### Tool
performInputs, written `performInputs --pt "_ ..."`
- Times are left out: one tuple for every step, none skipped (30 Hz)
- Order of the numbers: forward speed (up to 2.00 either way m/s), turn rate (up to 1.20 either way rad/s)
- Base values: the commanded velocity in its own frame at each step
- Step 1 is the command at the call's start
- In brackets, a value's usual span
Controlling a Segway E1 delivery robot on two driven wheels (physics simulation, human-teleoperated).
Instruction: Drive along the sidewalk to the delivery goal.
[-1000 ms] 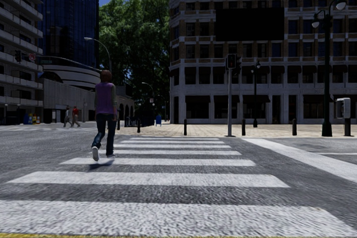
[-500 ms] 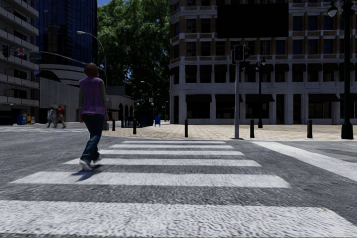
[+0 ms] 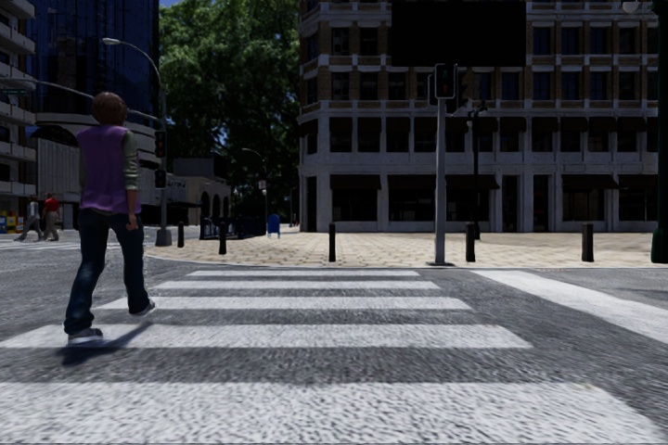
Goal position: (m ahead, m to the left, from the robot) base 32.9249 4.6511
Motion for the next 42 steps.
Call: performInputs --pt "2.00 0.00" --pt "2.00 0.00" --pt "2.00 0.00" --pt "2.00 0.00" --pt "2.00 0.00" --pt "2.00 0.00" --pt "2.00 0.00" --pt "2.00 0.00" --pt "2.00 -0.07" --pt "2.00 -0.07" --pt "2.00 -0.20" --pt "2.00 -0.24" --pt "2.00 -0.25" --pt "2.00 -0.25" --pt "2.00 -0.26" --pt "2.00 -0.28" --pt "2.00 -0.45" --pt "2.00 -0.45" --pt "2.00 -0.51" --pt "2.00 -0.53" --pt "2.00 -0.40" --pt "2.00 -0.40" --pt "2.00 -0.16" --pt "2.00 0.00" --pt "2.00 0.00" --pt "2.00 0.00" --pt "2.00 0.00" --pt "2.00 0.00" --pt "2.00 0.00" --pt "2.00 0.00" --pt "2.00 0.00" --pt "2.00 0.00" --pt "2.00 0.00" --pt "2.00 0.00" --pt "2.00 0.00" --pt "2.00 0.00" --pt "2.00 0.00" --pt "2.00 0.00" --pt "2.00 0.00" --pt "2.00 0.00" --pt "2.00 0.00" --pt "2.00 0.00"
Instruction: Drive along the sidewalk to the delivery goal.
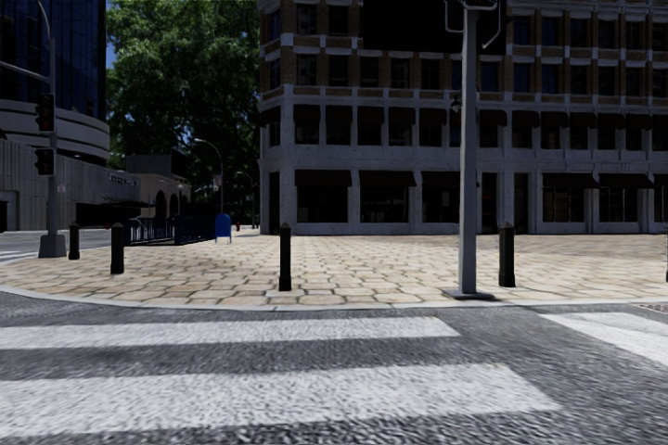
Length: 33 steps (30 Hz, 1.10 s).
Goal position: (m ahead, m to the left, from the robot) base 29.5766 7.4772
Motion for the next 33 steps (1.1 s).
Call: performInputs --pt "2.00 0.00" --pt "2.00 0.00" --pt "2.00 0.00" --pt "2.00 0.00" --pt "2.00 0.00" --pt "2.00 0.00" --pt "2.00 0.00" --pt "2.00 0.00" --pt "2.00 0.00" --pt "2.00 0.00" --pt "2.00 0.00" --pt "2.00 0.00" --pt "2.00 0.00" --pt "2.00 0.00" --pt "2.00 -0.01" --pt "2.00 -0.19" --pt "2.00 -0.19" --pt "2.00 -0.33" --pt "2.00 -0.38" --pt "2.00 -0.38" --pt "2.00 -0.39" --pt "2.00 -0.39" --pt "2.00 -0.36" --pt "2.00 -0.36" --pt "2.00 -0.27" --pt "2.00 -0.11" --pt "2.00 0.00" --pt "2.00 0.00" --pt "2.00 0.00" --pt "2.00 0.00" --pt "2.00 0.00" --pt "2.00 0.00" --pt "2.00 0.00"
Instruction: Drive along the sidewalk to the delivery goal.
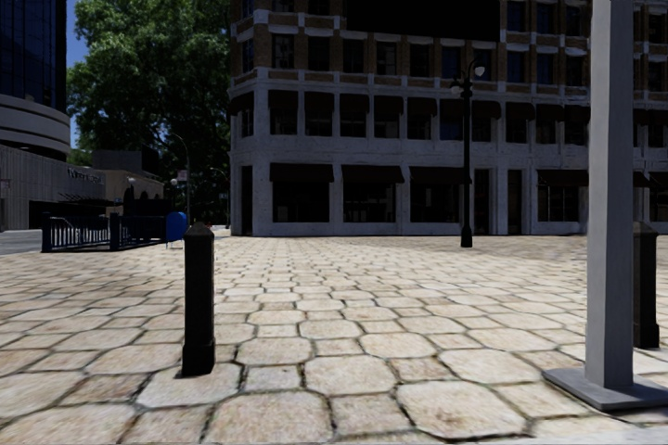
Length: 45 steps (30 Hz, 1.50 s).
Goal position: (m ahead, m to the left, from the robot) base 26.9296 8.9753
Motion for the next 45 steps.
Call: performInputs --pt "2.00 0.00" --pt "2.00 0.00" --pt "2.00 -0.21" --pt "2.00 -0.31" --pt "2.00 -0.34" --pt "2.00 -0.34" --pt "2.00 -0.35" --pt "2.00 -0.35" --pt "2.00 -0.35" --pt "2.00 -0.35" --pt "2.00 -0.35" --pt "2.00 -0.20" --pt "2.00 -0.01" --pt "2.00 -0.01" --pt "2.00 0.00" --pt "2.00 0.00" --pt "2.00 0.00" --pt "2.00 0.00" --pt "2.00 0.00" --pt "2.00 0.00" --pt "2.00 0.00" --pt "2.00 0.00" --pt "2.00 0.00" --pt "2.00 0.00" --pt "2.00 0.00" --pt "2.00 0.00" --pt "2.00 0.00" --pt "2.00 0.00" --pt "2.00 0.00" --pt "2.00 0.00" --pt "2.00 0.00" --pt "2.00 0.00" --pt "2.00 0.00" --pt "2.00 0.00" --pt "2.00 0.00" --pt "2.00 0.00" --pt "2.00 0.00" --pt "2.00 0.00" --pt "2.00 0.00" --pt "2.00 0.00" --pt "2.00 0.00" --pt "2.00 0.00" --pt "2.00 0.00" --pt "2.00 0.00" --pt "2.00 0.00"
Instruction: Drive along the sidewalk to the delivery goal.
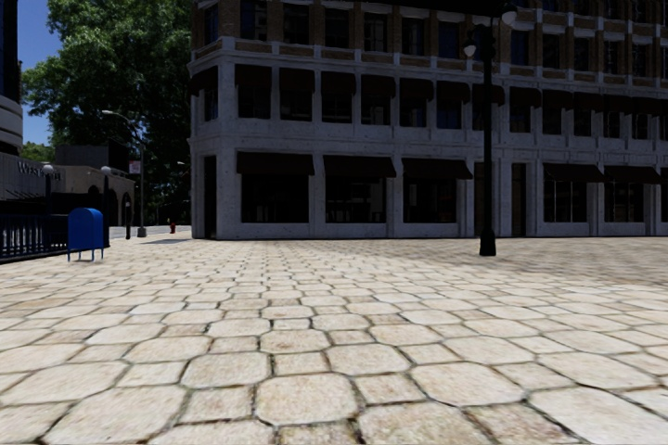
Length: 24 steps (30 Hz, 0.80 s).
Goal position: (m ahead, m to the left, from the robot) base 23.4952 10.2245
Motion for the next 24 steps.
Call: performInputs --pt "2.00 0.00" --pt "2.00 0.00" --pt "2.00 0.00" --pt "2.00 0.00" --pt "2.00 0.00" --pt "2.00 0.00" --pt "2.00 0.00" --pt "2.00 0.00" --pt "2.00 0.00" --pt "2.00 0.00" --pt "2.00 0.00" --pt "2.00 0.00" --pt "2.00 0.00" --pt "2.00 0.00" --pt "2.00 0.00" --pt "2.00 0.00" --pt "2.00 0.00" --pt "2.00 0.04" --pt "2.00 0.13" --pt "2.00 0.21" --pt "2.00 0.21" --pt "2.00 0.27" --pt "2.00 0.33" --pt "2.00 0.37"
